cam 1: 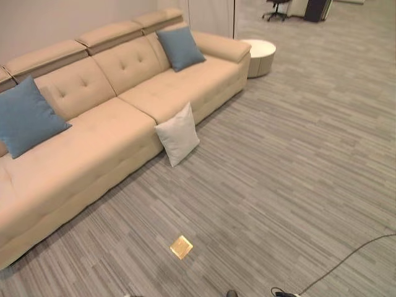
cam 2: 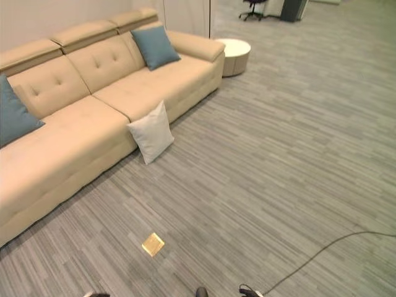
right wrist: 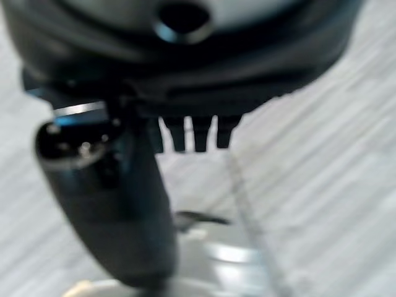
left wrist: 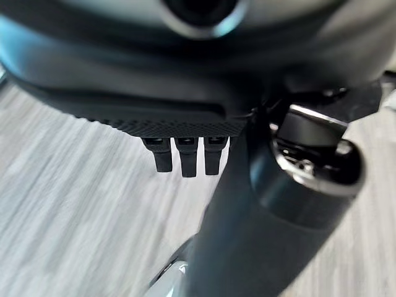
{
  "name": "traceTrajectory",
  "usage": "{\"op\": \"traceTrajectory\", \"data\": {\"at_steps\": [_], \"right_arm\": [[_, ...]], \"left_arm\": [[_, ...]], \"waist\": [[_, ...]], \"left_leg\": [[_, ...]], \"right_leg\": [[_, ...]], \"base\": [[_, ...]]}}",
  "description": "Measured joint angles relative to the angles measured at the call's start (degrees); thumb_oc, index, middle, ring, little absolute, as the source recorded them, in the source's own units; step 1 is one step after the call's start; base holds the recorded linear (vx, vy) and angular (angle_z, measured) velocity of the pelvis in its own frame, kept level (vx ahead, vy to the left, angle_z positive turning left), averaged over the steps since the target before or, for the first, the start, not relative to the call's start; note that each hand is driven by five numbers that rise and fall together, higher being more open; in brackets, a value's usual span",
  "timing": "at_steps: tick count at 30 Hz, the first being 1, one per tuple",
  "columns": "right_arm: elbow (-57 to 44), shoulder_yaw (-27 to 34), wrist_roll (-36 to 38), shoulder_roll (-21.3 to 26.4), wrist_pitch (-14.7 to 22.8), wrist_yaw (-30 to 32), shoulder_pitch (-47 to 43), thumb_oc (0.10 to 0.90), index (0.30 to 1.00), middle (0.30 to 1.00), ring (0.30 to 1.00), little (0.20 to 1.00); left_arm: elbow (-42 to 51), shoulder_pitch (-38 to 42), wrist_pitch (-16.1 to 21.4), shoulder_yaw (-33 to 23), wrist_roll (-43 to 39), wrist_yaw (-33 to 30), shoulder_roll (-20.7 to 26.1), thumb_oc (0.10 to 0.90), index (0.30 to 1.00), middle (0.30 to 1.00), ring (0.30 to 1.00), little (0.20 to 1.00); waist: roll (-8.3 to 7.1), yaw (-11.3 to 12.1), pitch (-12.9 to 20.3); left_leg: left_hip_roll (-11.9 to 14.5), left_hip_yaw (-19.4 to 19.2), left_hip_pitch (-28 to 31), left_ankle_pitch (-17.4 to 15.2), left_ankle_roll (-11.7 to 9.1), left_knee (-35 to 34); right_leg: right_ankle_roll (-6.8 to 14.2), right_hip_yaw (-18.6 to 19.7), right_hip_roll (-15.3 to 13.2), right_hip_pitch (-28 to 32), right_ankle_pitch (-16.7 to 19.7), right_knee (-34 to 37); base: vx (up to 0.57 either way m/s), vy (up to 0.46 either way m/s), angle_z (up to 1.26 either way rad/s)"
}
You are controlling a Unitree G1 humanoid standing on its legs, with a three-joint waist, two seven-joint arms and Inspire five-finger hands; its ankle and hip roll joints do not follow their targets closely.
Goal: Pick up all the scattered cushions and arrange them neatly on the sofa.
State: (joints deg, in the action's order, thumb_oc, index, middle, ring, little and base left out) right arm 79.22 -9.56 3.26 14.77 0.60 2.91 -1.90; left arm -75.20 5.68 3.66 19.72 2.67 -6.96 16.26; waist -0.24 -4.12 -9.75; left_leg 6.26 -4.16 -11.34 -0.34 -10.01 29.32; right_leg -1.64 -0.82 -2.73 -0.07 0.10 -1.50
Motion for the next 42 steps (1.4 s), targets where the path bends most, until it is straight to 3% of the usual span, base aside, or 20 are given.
{"op": "traceTrajectory", "data": {"at_steps": [3,7,10,13,14,16,19,20,23,24,27,30,32,34,35,36,37,38,40,42], "right_arm": [[1.8,-3.0,-1.5,3.3,-1.4,0.1,0.7,0.8,0.9,0.9,0.9,0.9],[1.0,-6.0,-3.2,2.4,-1.8,0.0,0.0,0.8,0.9,0.9,0.9,0.9],[0.9,-7.0,-4.7,1.7,-1.6,-0.2,0.0,0.8,0.9,0.9,0.9,0.9],[0.6,-9.8,-6.5,1.9,-1.3,-0.3,1.4,0.8,0.9,0.9,0.9,0.9],[0.9,-9.7,-6.6,1.5,-1.2,-0.3,1.9,0.8,0.9,0.9,0.9,0.9],[-3.3,-7.6,-6.4,1.4,-1.3,-0.2,1.0,0.8,0.9,0.9,0.9,0.9],[-5.3,-6.8,-6.4,0.9,-0.9,-0.2,0.6,0.8,0.9,0.9,0.9,0.9],[-5.3,-6.7,-6.6,1.5,-0.9,-0.1,0.8,0.8,0.9,0.9,0.9,0.9],[-5.8,-6.9,-7.0,4.1,-0.9,-0.2,-0.3,0.8,0.9,0.9,0.9,0.9],[-6.2,-6.8,-7.0,4.4,-0.7,-0.3,-0.2,0.8,0.9,0.9,0.9,0.9],[-7.8,-6.7,-7.0,2.8,-0.7,-0.5,0.6,0.8,0.9,0.9,0.9,0.9],[-7.4,-6.7,-7.1,2.0,-1.3,-1.2,1.1,0.8,0.9,0.9,0.9,0.9],[-6.5,-6.6,-7.3,2.2,-1.1,-1.1,1.5,0.8,0.9,0.9,0.9,0.9],[-5.6,-6.6,-7.5,3.2,-1.1,-1.2,3.3,0.8,0.9,0.9,0.9,0.9],[-5.2,-6.0,-7.5,3.5,-1.2,-1.1,3.1,0.8,0.9,0.9,0.9,0.9],[-5.5,-5.6,-7.4,3.3,-1.1,-1.2,3.0,0.8,0.9,0.9,0.9,0.9],[-5.2,-5.8,-7.4,3.0,-1.1,-1.2,2.4,0.8,0.9,0.9,0.9,0.9],[-4.1,-5.8,-7.4,2.3,-1.1,-1.2,1.3,0.8,0.9,0.9,0.9,0.9],[-2.8,-6.9,-7.8,2.2,-1.2,-0.3,-2.1,0.8,0.9,0.9,0.9,0.9],[-3.2,-7.7,-7.6,2.1,-1.3,0.5,-5.1,0.8,0.9,0.9,0.9,0.9]], "left_arm": [[2.1,-0.1,0.6,0.4,-0.5,0.0,-2.8,0.8,0.9,0.9,0.9,0.9],[-0.2,0.9,0.5,0.4,-0.5,0.0,-4.4,0.8,0.9,0.9,0.9,0.9],[-1.6,1.1,1.1,0.3,-0.3,0.2,-5.3,0.8,0.9,0.9,0.9,0.9],[-3.9,-0.7,1.0,0.2,-0.2,1.1,-5.9,0.8,0.9,0.9,0.9,0.9],[-3.9,-0.6,0.9,0.2,-0.2,1.3,-5.7,0.8,0.9,0.9,0.9,0.9],[-2.2,-1.5,0.8,0.3,-0.2,1.4,-5.5,0.8,0.9,0.9,0.9,0.9],[-2.7,-0.3,0.8,1.0,0.3,1.9,-4.9,0.8,0.9,0.9,0.9,0.9],[-2.2,-0.6,1.0,2.2,0.5,2.3,-5.2,0.8,0.9,0.9,0.9,0.9],[-2.3,-0.6,0.7,2.3,0.9,2.7,-5.8,0.8,0.9,0.9,0.9,0.9],[-2.4,-0.5,0.2,2.2,1.0,2.7,-5.7,0.8,0.9,0.9,0.9,0.9],[-2.6,0.6,0.0,2.0,2.7,2.7,-4.8,0.8,0.9,0.9,0.9,0.9],[-2.4,1.7,0.3,1.2,4.3,2.8,-5.9,0.8,0.9,0.9,0.9,0.9],[-3.2,1.4,0.5,0.6,5.1,2.8,-7.9,0.8,0.9,0.9,0.9,0.9],[-3.8,-1.6,1.4,-0.6,6.0,3.0,-11.0,0.8,0.9,0.9,0.9,0.9],[-3.6,-1.7,1.5,-0.8,6.1,3.2,-11.6,0.8,0.9,0.9,0.9,0.9],[-3.4,-1.2,1.7,-2.3,6.4,3.8,-11.9,0.8,0.9,0.9,0.9,0.9],[-3.0,-0.6,2.1,-3.0,6.3,3.7,-11.6,0.8,0.9,0.9,0.9,0.9],[-2.0,0.4,3.2,-4.0,5.3,3.6,-10.4,0.8,0.9,0.9,0.9,0.9],[2.0,0.8,4.1,-5.4,3.0,2.6,-7.2,0.8,0.9,0.9,0.9,0.9],[5.1,1.8,4.9,-6.0,0.1,1.2,-4.2,0.8,0.9,0.9,0.9,0.9]], "waist": [[1.22,2.2,0.1],[3.36,2.7,0.6],[3.05,4.7,1.3],[3.36,4.9,7.0],[2.88,4.2,6.9],[3.34,3.9,5.3],[1.54,2.6,4.6],[3.1,2.7,4.6],[6.25,1.5,3.4],[7.05,0.1,2.5],[5.4,-2.3,1.1],[5.67,-3.9,0.4],[7.22,-5.6,0.6],[8.68,-6.0,3.6],[9.67,-5.7,3.9],[9.65,-4.7,4.0],[9.12,-3.6,3.6],[7.73,-0.8,3.0],[3.71,4.2,2.4],[-0.4,8.5,0.3]], "left_leg": [[-7.3,2.4,-1.6,-1.8,2.6,-12.7],[-7.7,6.7,-1.7,2.3,2.2,-35.0],[-8.3,10.9,-1.9,2.5,2.5,-30.6],[-11.1,10.7,-2.3,0.4,8.8,-21.6],[-11.7,10.4,-1.2,0.7,9.8,-22.3],[-12.4,10.2,3.1,4.0,13.2,-25.0],[-17.6,11.1,7.3,1.1,18.2,-24.3],[-17.6,11.9,10.1,-1.0,20.1,-24.9],[-16.7,13.3,13.2,-2.3,17.7,-26.5],[-16.0,13.3,14.9,-3.9,15.0,-27.7],[-17.0,15.2,18.7,-7.5,14.8,-27.9],[-16.6,18.1,23.5,-9.5,13.5,-28.8],[-15.2,20.3,27.8,-12.2,9.0,-28.3],[-16.3,20.2,30.2,-11.4,7.4,-20.7],[-15.9,20.2,29.7,-9.7,4.7,-17.3],[-16.6,17.7,25.1,-4.1,-3.2,-5.0],[-16.3,13.0,19.2,0.2,-4.8,7.6],[-14.0,6.7,10.7,4.1,-2.7,23.3],[-9.6,2.7,-0.6,4.0,1.7,34.9],[-8.2,0.7,-5.7,-0.6,6.8,25.5]], "right_leg": [[-0.6,4.6,-1.5,0.7,0.2,1.8],[-2.0,4.7,2.2,3.2,0.7,6.7],[-1.6,6.4,2.6,5.0,0.6,7.1],[2.6,9.0,0.7,6.3,-5.6,4.3],[4.1,8.9,0.1,5.7,-5.3,-0.5],[9.2,4.9,-0.3,-7.3,-10.8,-32.5],[7.6,2.2,-6.0,-19.3,-8.5,-55.4],[6.0,-1.6,-7.6,-21.0,-7.7,-55.8],[5.4,-7.4,-6.9,-22.3,-8.4,-47.6],[4.8,-10.3,-4.4,-23.1,-7.7,-36.3],[5.9,-16.8,-0.4,-22.3,-2.9,-7.6],[3.6,-20.6,1.8,-23.2,1.7,1.5],[2.5,-21.2,4.3,-22.2,2.2,-0.3],[-6.5,-18.7,4.2,-17.7,10.8,-1.2],[-6.2,-18.5,4.4,-16.7,9.7,-2.6],[-5.7,-17.8,4.3,-13.2,7.5,-1.8],[-5.6,-17.6,4.0,-11.2,6.4,-1.2],[-5.4,-16.9,3.8,-8.1,4.0,-0.9],[-5.9,-14.8,2.3,-2.9,0.3,-0.4],[-5.1,-11.4,0.1,3.2,-1.1,2.4]], "base": [[0.41,0.061,-0.87],[0.42,0.071,-0.84],[0.48,0.151,-0.97],[0.57,0.213,-0.6],[0.46,0.219,-0.61],[0.4,0.269,-0.23],[0.54,0.293,0.34],[0.69,0.125,0.13],[0.49,-0.009,0.05],[0.63,-0.098,0.08],[0.67,-0.145,0.18],[0.57,-0.131,0.44],[0.7,-0.215,0.53],[0.6,-0.239,0.51],[0.49,-0.298,0.51],[0.44,-0.354,0.57],[0.42,-0.383,0.57],[0.42,-0.372,0.37],[0.74,-0.262,0.0],[0.5,-0.04,-0.56]]}}
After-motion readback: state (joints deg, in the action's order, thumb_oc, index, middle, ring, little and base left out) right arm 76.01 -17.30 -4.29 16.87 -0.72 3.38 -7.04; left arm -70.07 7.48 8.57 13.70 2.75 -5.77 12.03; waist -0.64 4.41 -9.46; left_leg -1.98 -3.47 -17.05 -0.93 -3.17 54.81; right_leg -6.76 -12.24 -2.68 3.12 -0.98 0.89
